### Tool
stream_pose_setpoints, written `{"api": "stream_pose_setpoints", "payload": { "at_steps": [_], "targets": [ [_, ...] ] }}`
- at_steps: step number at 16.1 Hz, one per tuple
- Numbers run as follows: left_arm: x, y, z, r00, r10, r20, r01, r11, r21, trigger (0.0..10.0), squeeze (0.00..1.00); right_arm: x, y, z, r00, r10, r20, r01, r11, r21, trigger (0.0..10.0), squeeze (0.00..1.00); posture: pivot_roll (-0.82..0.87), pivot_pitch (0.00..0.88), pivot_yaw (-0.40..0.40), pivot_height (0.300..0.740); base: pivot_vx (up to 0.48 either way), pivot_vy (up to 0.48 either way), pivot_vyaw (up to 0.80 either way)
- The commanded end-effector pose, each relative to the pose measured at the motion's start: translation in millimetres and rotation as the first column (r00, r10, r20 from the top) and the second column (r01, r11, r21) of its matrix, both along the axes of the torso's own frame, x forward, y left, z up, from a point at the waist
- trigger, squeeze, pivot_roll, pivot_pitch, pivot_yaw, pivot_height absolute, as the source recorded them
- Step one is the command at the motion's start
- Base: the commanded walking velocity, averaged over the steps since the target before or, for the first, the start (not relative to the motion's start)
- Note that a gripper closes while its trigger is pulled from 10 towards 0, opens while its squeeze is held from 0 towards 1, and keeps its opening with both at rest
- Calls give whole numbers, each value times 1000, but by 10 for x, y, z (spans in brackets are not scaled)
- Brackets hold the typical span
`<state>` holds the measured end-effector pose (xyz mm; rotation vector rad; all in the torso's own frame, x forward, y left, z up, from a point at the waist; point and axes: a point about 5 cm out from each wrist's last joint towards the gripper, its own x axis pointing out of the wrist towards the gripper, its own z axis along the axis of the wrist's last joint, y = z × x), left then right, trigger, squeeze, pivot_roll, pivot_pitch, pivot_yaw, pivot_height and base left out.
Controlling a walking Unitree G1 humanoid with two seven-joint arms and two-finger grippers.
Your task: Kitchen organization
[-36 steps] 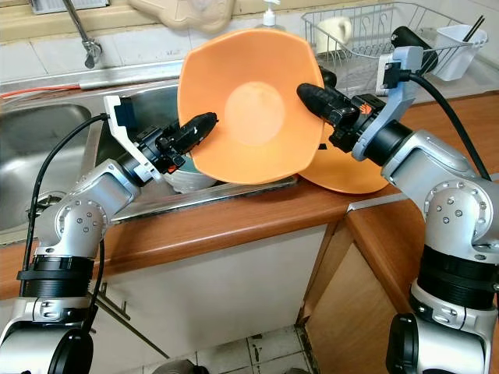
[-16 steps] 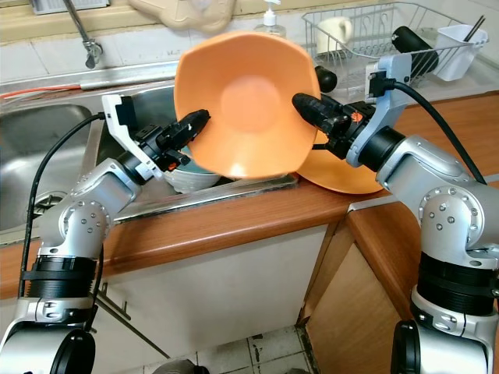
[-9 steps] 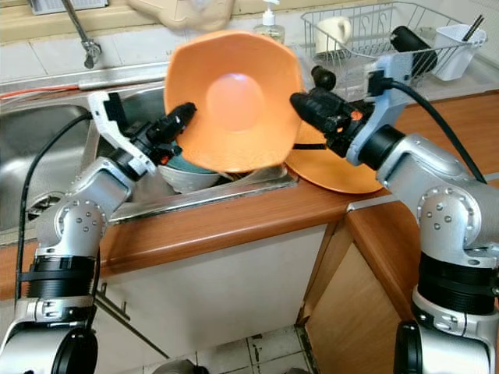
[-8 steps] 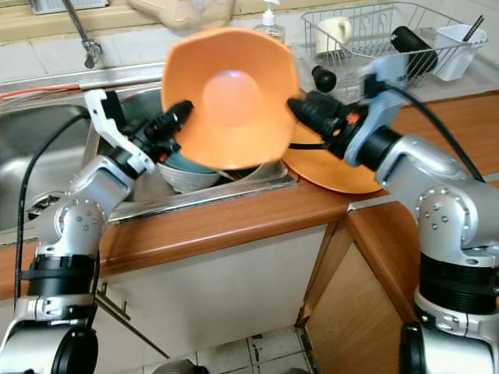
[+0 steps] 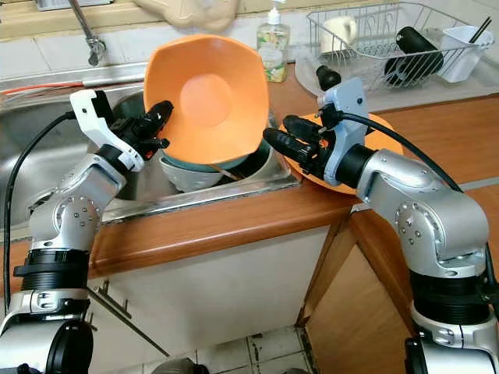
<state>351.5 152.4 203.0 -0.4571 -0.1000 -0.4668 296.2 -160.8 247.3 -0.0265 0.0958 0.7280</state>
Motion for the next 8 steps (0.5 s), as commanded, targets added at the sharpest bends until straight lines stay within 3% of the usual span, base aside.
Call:
{"api": "stream_pose_setpoints", "payload": {
  "at_steps": [1, 8],
  "targets": [
    [17, 34, 144, 998, 17, 58, -17, 1000, -5, 0, 0, -20, 22, 39, 1000, 14, 25, -14, 1000, -6, 10000, 0, -102, 0, 68, 740, 0, 0, 0],
    [17, 34, 144, 998, 17, 58, -17, 1000, -5, 0, 0, -20, 22, 39, 1000, 14, 25, -14, 1000, -6, 10000, 0, -102, 0, 68, 740, 0, 0, 0]
  ]
}}
